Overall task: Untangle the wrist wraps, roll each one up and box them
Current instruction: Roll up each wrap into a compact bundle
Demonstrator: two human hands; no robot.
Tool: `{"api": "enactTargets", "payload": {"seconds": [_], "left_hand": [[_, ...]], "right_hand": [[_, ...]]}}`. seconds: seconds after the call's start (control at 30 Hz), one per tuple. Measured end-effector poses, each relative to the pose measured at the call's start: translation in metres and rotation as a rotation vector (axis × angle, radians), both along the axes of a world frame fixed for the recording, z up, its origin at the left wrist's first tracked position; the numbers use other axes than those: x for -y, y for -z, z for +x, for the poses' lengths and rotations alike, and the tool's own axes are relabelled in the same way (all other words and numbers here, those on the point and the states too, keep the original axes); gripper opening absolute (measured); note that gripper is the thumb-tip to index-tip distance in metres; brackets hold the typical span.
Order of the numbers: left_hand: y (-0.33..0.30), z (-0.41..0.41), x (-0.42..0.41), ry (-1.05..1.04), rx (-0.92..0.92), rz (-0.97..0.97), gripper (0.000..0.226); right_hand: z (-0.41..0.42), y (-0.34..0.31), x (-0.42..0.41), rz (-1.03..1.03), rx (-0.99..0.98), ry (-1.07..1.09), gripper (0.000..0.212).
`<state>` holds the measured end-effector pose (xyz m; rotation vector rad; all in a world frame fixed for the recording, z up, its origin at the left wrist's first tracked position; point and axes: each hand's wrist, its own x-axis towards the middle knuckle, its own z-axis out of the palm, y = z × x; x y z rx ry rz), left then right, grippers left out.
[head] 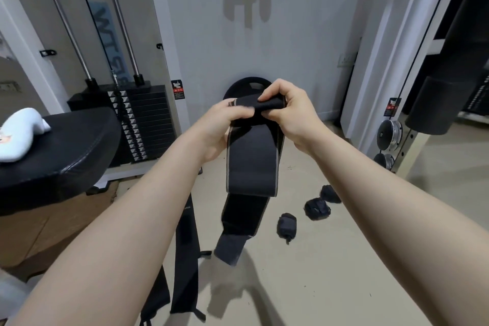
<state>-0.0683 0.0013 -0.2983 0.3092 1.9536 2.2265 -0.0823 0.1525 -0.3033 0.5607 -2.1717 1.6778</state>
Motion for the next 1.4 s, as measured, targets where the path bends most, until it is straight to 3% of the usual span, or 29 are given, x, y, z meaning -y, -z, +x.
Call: {"api": "enactTargets", "payload": {"seconds": [0.07, 0.17, 0.3, 0.4, 0.47, 0.67, 0.8, 0.87, 0.93, 1.0, 1.17, 1.3, 1.4], "left_hand": [[0.0, 0.001, -0.006, -0.027, -0.01, 0.081, 0.017], [0.007, -0.001, -0.011, -0.158, -0.066, 0.051, 0.02], [0.017, -0.003, -0.006, -0.237, -0.099, 0.021, 0.03], [0.02, 0.0, -0.01, -0.227, -0.142, -0.001, 0.047], [0.022, 0.002, -0.015, -0.204, -0.137, 0.019, 0.055], [0.026, 0.003, -0.024, -0.209, -0.097, 0.222, 0.067], [0.034, 0.001, -0.022, -0.087, -0.156, 0.071, 0.092], [0.04, 0.0, -0.021, -0.053, -0.161, 0.031, 0.079], [0.042, 0.003, -0.022, -0.06, -0.124, -0.016, 0.042], [0.046, 0.005, -0.025, -0.079, -0.061, -0.158, 0.024], [0.052, 0.006, -0.025, 0.001, -0.07, -0.04, 0.03], [0.052, 0.003, -0.027, -0.032, -0.157, -0.109, 0.033], [0.049, 0.0, -0.028, -0.16, -0.145, -0.179, 0.025]], "right_hand": [[0.001, 0.0, 0.001, -0.014, -0.031, 0.029, 0.045], [0.006, -0.002, -0.001, 0.068, -0.075, 0.044, 0.046], [0.013, 0.001, -0.004, 0.177, 0.054, -0.121, 0.022], [0.011, 0.008, -0.003, 0.052, 0.18, -0.043, 0.059], [0.01, 0.011, -0.001, 0.01, 0.249, 0.01, 0.065], [0.009, 0.016, 0.0, -0.022, 0.22, -0.024, 0.055], [0.003, 0.018, -0.012, -0.142, 0.137, 0.03, 0.022], [0.003, 0.018, -0.016, -0.267, 0.138, -0.015, 0.019], [0.003, 0.016, -0.017, -0.32, 0.16, -0.042, 0.024], [0.003, 0.016, -0.017, -0.301, 0.184, -0.062, 0.026], [0.004, 0.022, -0.019, -0.282, 0.299, -0.21, 0.013], [-0.004, 0.028, -0.023, -0.045, 0.393, -0.131, 0.038], [-0.004, 0.035, -0.024, -0.013, 0.4, -0.078, 0.038]]}}
